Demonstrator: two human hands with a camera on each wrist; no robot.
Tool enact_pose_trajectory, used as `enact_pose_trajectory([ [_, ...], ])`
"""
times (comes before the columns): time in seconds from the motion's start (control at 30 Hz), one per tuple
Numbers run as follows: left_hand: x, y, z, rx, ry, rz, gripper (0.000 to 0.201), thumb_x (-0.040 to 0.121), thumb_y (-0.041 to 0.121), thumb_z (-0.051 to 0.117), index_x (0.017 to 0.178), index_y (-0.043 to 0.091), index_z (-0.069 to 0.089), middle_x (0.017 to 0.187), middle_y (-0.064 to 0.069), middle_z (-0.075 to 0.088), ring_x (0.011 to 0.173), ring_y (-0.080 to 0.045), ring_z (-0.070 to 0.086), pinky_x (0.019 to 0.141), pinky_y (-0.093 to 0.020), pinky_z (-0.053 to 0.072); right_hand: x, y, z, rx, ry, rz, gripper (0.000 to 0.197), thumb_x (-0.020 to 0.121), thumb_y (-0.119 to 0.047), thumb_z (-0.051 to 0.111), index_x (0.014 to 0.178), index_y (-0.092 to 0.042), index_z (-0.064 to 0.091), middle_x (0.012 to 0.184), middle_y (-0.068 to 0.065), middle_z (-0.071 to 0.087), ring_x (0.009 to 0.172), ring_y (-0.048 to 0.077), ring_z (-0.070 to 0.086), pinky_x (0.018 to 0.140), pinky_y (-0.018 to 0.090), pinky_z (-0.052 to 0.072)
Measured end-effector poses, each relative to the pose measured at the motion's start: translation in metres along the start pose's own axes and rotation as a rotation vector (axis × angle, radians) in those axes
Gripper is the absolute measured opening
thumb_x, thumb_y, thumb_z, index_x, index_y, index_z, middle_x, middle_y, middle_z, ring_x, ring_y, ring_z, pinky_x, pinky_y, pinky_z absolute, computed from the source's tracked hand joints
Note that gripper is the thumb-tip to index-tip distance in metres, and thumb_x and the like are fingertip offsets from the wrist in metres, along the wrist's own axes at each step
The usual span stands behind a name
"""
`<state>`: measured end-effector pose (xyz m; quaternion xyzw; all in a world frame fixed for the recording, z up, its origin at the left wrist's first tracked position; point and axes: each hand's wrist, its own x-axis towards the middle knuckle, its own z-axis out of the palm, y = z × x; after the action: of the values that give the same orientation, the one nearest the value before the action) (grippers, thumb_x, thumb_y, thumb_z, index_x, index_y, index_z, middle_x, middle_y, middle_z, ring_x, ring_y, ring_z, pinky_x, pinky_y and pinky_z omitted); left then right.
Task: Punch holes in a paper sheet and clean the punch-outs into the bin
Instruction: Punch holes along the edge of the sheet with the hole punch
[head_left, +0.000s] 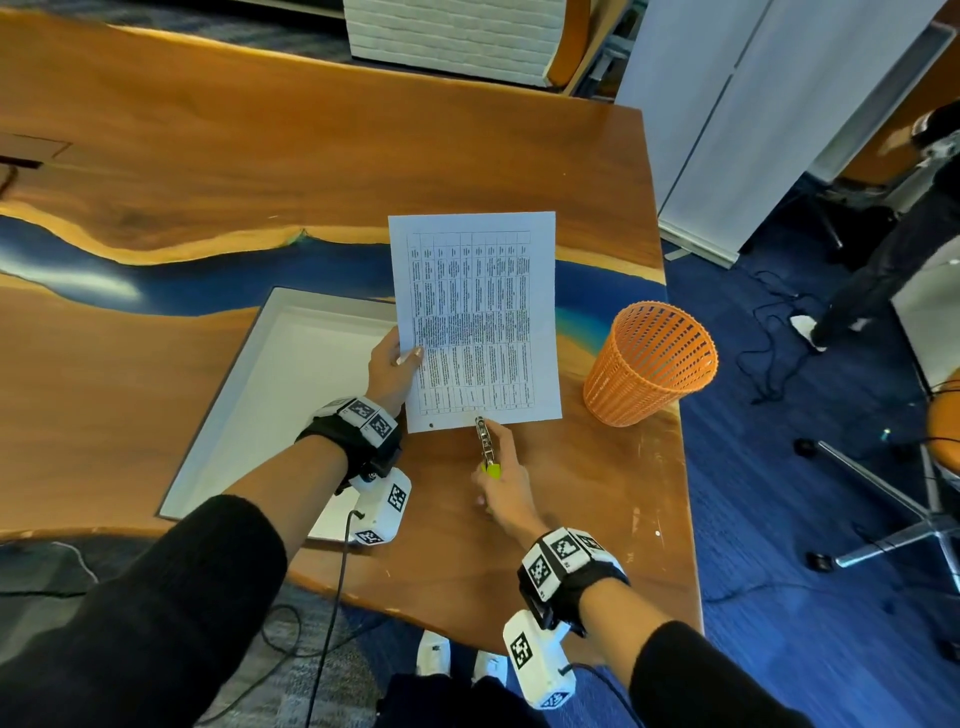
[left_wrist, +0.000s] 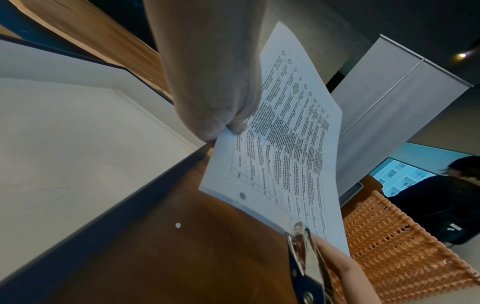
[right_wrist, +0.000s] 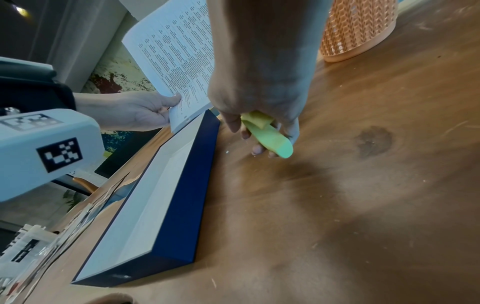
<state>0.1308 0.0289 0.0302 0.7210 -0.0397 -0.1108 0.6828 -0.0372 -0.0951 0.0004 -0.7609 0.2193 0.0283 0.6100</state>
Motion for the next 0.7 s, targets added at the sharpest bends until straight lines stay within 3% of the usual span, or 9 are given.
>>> enact_pose_trajectory([
  [0.2,0.0,0.007,-0.005,-0.01,0.026,-0.011,0.039,0.094,0.0,0.05,0.133,0.003,0.049,0.13,-0.023,0.057,0.115,-0.037,0.057,0.096,-0.053,0.048,-0.004,0.004,-0.005,0.026,0.018,0.032,0.069,0.081,0.006,0.044,0.126,-0.045,0.036,0.075,0.01,0.048,0.057,0.023,0.046,0.037,0.018,0.039],
  [0.33,0.0,0.009,-0.008,-0.017,0.027,-0.015,0.04,0.095,0.001,0.05,0.135,0.002,0.047,0.131,-0.021,0.056,0.11,-0.027,0.057,0.091,-0.044,0.05,0.001,0.013,-0.009,-0.006,0.093,0.135,0.052,0.08,0.005,0.048,0.111,-0.033,0.032,0.083,0.008,0.053,0.05,0.023,0.048,0.037,0.02,0.039],
  [0.4,0.0,0.009,-0.01,-0.019,0.028,-0.025,0.04,0.095,0.001,0.05,0.135,0.003,0.047,0.131,-0.021,0.056,0.111,-0.027,0.057,0.092,-0.045,0.05,0.005,0.016,-0.013,-0.035,0.105,0.202,0.035,0.079,0.001,0.049,0.102,-0.023,0.04,0.085,0.011,0.056,0.052,0.022,0.051,0.039,0.021,0.039],
  [0.47,0.0,0.009,-0.013,-0.016,0.028,-0.032,0.039,0.095,0.002,0.051,0.134,0.003,0.048,0.131,-0.02,0.056,0.112,-0.03,0.057,0.094,-0.05,0.049,0.008,0.017,-0.019,-0.035,0.104,0.249,0.021,0.08,0.0,0.047,0.083,-0.02,0.052,0.075,0.013,0.061,0.052,0.019,0.051,0.04,0.02,0.038],
  [0.53,0.0,0.007,-0.015,-0.008,0.024,-0.031,0.039,0.094,0.003,0.052,0.134,0.004,0.048,0.131,-0.019,0.056,0.117,-0.034,0.057,0.095,-0.054,0.049,0.011,0.018,-0.024,-0.01,0.113,0.271,0.026,0.08,0.002,0.045,0.071,-0.021,0.055,0.061,0.008,0.058,0.047,0.017,0.049,0.043,0.021,0.039],
  [0.7,-0.002,0.007,-0.013,-0.024,0.016,-0.03,0.039,0.094,0.005,0.052,0.133,0.005,0.048,0.131,-0.019,0.057,0.114,-0.033,0.058,0.094,-0.054,0.049,0.008,0.013,-0.029,-0.015,0.115,0.224,0.031,0.077,0.007,0.043,0.066,-0.02,0.055,0.056,0.003,0.055,0.047,0.018,0.049,0.046,0.023,0.042],
])
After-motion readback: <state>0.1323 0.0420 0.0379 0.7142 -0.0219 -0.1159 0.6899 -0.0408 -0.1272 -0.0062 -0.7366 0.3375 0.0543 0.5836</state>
